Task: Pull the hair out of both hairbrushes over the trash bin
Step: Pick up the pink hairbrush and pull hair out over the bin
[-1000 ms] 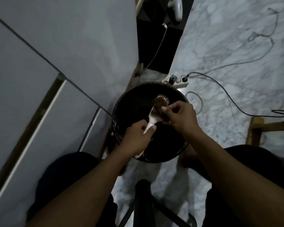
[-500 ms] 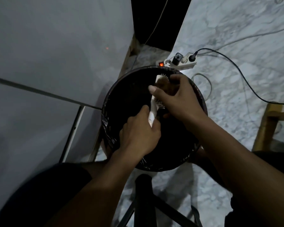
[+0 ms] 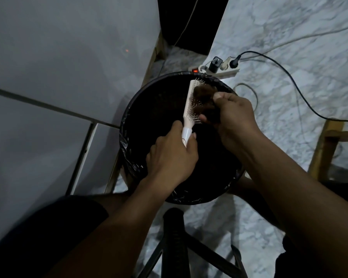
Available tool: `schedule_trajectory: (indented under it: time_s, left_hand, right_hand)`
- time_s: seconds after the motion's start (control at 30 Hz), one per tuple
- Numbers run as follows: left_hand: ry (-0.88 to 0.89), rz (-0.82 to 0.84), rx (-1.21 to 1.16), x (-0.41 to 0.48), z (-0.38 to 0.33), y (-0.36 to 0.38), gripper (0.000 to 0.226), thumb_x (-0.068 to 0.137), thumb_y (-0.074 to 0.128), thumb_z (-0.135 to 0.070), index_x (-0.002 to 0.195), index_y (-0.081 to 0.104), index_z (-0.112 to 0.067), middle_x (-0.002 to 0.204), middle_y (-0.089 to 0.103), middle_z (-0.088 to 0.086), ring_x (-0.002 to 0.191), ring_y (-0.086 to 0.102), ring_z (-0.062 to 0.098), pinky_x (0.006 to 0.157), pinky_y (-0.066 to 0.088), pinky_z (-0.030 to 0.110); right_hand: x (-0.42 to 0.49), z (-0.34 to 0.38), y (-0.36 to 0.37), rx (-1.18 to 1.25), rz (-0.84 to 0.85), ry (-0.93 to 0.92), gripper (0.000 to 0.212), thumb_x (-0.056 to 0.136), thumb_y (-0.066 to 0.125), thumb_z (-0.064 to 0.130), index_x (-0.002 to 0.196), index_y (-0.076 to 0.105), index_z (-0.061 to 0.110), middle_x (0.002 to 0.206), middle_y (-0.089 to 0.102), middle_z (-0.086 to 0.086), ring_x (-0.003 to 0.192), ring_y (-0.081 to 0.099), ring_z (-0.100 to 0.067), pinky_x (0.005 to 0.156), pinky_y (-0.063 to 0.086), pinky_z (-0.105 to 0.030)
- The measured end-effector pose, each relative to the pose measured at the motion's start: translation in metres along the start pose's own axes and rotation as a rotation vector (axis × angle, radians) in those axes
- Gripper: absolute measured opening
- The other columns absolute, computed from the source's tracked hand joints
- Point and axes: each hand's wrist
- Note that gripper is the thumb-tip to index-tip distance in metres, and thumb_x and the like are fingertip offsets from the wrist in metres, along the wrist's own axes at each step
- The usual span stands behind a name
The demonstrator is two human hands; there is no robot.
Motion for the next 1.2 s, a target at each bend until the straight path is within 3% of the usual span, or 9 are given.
schedule_trajectory:
  time_s: [0.07, 0.2, 0.43, 0.7, 0.77, 0.87, 0.97, 1.1, 1.2]
  left_hand:
    - [0.005, -0.008, 0.024, 0.0, 0.0, 0.0, 0.025, 0.099, 0.049, -0.052, 0.094, 0.04, -0.029, 0.087, 0.064, 0.003, 0.076, 0.062, 0.03, 0.063, 0.044, 0.039]
    - [0.13, -0.058, 0.139, -0.004, 0.001, -0.001, 0.021, 0.1, 0.051, -0.045, 0.102, 0.043, -0.025, 0.085, 0.065, 0.002, 0.071, 0.062, 0.03, 0.059, 0.041, 0.036]
    - [0.12, -0.025, 0.081, -0.004, -0.002, 0.004, 0.023, 0.1, 0.049, -0.05, 0.1, 0.042, -0.028, 0.084, 0.064, 0.001, 0.075, 0.064, 0.032, 0.061, 0.043, 0.038]
    - [-0.019, -0.039, -0.131, 0.005, 0.002, 0.005, 0.036, 0.097, 0.052, -0.053, 0.077, 0.037, -0.028, 0.073, 0.061, -0.003, 0.068, 0.062, 0.025, 0.059, 0.045, 0.037]
    - [-0.041, -0.059, -0.128, 0.005, 0.002, 0.004, 0.035, 0.097, 0.053, -0.052, 0.077, 0.038, -0.027, 0.075, 0.062, -0.002, 0.069, 0.062, 0.026, 0.06, 0.043, 0.037]
    - [-0.051, -0.05, -0.083, 0.004, 0.0, 0.002, 0.027, 0.098, 0.054, -0.046, 0.082, 0.041, -0.028, 0.078, 0.061, -0.003, 0.07, 0.061, 0.024, 0.059, 0.039, 0.035]
    - [-0.049, -0.043, -0.055, 0.003, -0.001, 0.001, 0.024, 0.098, 0.053, -0.047, 0.088, 0.044, -0.027, 0.082, 0.063, -0.003, 0.073, 0.062, 0.024, 0.061, 0.041, 0.035]
    - [-0.021, -0.065, -0.096, 0.005, 0.0, 0.003, 0.03, 0.097, 0.052, -0.052, 0.082, 0.041, -0.029, 0.078, 0.063, -0.002, 0.071, 0.064, 0.027, 0.061, 0.049, 0.039]
    - [-0.012, -0.074, -0.113, 0.006, 0.0, 0.004, 0.035, 0.097, 0.051, -0.054, 0.079, 0.037, -0.028, 0.075, 0.062, -0.001, 0.07, 0.063, 0.028, 0.06, 0.048, 0.04]
  right_hand:
    - [0.0, 0.0, 0.0, -0.007, 0.049, 0.017, 0.026, 0.094, 0.051, 0.017, 0.113, 0.063, 0.004, 0.114, 0.073, -0.016, 0.091, 0.072, -0.03, 0.062, 0.059, -0.033]
    - [-0.002, -0.005, -0.002, -0.429, 0.057, -0.295, 0.051, 0.082, 0.073, 0.047, 0.128, 0.063, 0.025, 0.118, 0.071, 0.006, 0.108, 0.068, -0.007, 0.095, 0.056, -0.032]
    - [0.006, -0.005, -0.008, -0.495, -0.161, -0.403, 0.017, 0.083, 0.078, 0.028, 0.09, 0.077, 0.013, 0.079, 0.077, 0.001, 0.075, 0.074, -0.011, 0.079, 0.061, -0.036]
    - [0.014, -0.007, -0.002, -0.097, -0.163, -0.157, 0.006, 0.084, 0.068, 0.023, 0.085, 0.071, 0.017, 0.098, 0.076, -0.015, 0.097, 0.073, -0.036, 0.09, 0.056, -0.059]
    - [0.009, -0.006, 0.0, -0.152, -0.027, -0.15, 0.016, 0.088, 0.07, 0.022, 0.103, 0.07, 0.015, 0.108, 0.074, -0.008, 0.105, 0.071, -0.026, 0.097, 0.055, -0.052]
    - [-0.003, -0.005, -0.001, -0.493, 0.186, -0.362, 0.038, 0.083, 0.079, 0.019, 0.119, 0.068, 0.016, 0.105, 0.073, 0.008, 0.098, 0.069, 0.001, 0.093, 0.056, -0.022]
    - [-0.004, -0.008, -0.002, -0.722, 0.17, -0.426, 0.041, 0.075, 0.086, 0.019, 0.114, 0.073, 0.016, 0.1, 0.077, 0.005, 0.094, 0.073, -0.004, 0.094, 0.057, -0.031]
    - [-0.002, -0.004, -0.004, -0.594, 0.065, -0.421, 0.023, 0.076, 0.085, 0.012, 0.097, 0.078, 0.006, 0.09, 0.079, -0.004, 0.086, 0.077, -0.014, 0.084, 0.062, -0.032]
    - [-0.004, 0.001, -0.003, -0.217, 0.061, -0.242, 0.009, 0.083, 0.075, -0.002, 0.091, 0.071, -0.003, 0.081, 0.074, -0.012, 0.069, 0.075, -0.017, 0.071, 0.063, -0.029]
Point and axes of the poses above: each hand's wrist, its own x-axis towards the middle knuckle, its own y-axis out of the palm, z = x × y
